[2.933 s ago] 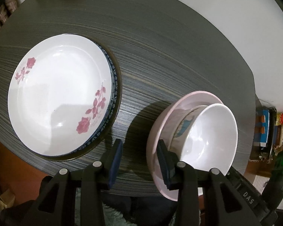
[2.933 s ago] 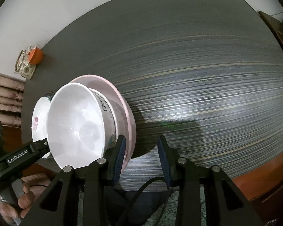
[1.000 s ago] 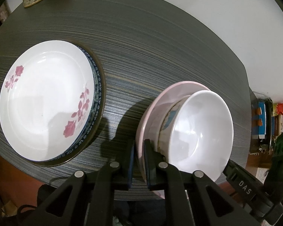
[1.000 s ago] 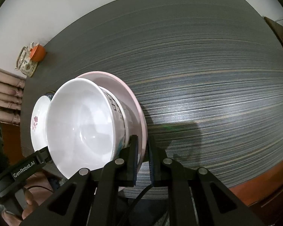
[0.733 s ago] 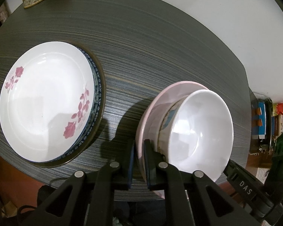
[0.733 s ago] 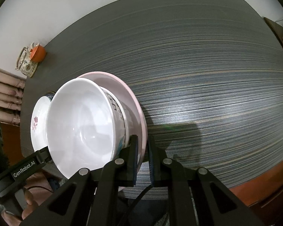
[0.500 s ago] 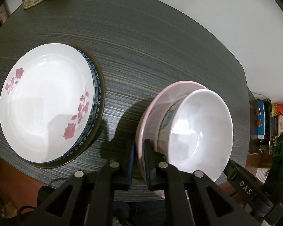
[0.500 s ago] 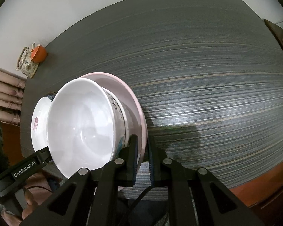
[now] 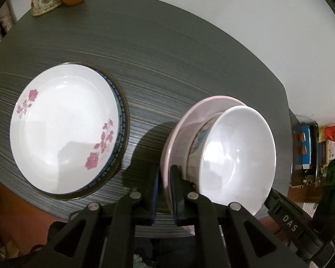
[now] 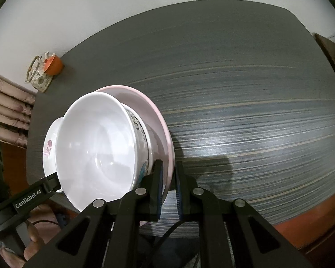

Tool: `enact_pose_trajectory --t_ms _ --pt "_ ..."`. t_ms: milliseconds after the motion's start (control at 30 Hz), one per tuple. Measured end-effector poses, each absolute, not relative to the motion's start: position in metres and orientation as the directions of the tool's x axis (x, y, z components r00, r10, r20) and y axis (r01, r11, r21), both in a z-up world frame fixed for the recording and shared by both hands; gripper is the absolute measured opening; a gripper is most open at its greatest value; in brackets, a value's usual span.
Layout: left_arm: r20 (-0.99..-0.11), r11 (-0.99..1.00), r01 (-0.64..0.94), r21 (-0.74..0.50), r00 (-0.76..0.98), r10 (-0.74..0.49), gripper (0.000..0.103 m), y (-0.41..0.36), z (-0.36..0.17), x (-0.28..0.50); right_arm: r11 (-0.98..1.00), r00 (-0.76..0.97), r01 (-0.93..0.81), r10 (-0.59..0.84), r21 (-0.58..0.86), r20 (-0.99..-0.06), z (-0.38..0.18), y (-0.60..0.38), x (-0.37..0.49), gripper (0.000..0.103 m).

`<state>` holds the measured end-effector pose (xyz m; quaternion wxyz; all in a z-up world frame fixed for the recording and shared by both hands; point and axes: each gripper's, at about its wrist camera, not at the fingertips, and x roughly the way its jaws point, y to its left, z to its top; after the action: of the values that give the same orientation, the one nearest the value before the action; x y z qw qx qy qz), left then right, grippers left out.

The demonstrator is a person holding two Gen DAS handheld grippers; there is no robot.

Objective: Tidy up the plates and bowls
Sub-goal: 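Carry the nested bowls with both tools onto the plate stack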

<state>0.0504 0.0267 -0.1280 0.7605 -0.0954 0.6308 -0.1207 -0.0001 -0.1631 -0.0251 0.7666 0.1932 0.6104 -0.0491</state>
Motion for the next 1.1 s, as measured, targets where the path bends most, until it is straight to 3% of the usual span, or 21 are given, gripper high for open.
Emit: enact_pose_trajectory --t_ms 633,1100 --pt "-0.921 0.960 -0.039 -0.276 0.297 -0.252 0.008 0.103 -0.080 0.047 0.957 0.280 0.152 0.196 0.245 -0.940 0.010 -0.093 0.035 0.011" --pt "-0.928 0.955 -0.157 -0.252 0.318 -0.193 0.008 0.179 -0.081 0.046 0.963 0.215 0.046 0.250 0.265 -0.944 -0.001 -0.019 0.067 0.011"
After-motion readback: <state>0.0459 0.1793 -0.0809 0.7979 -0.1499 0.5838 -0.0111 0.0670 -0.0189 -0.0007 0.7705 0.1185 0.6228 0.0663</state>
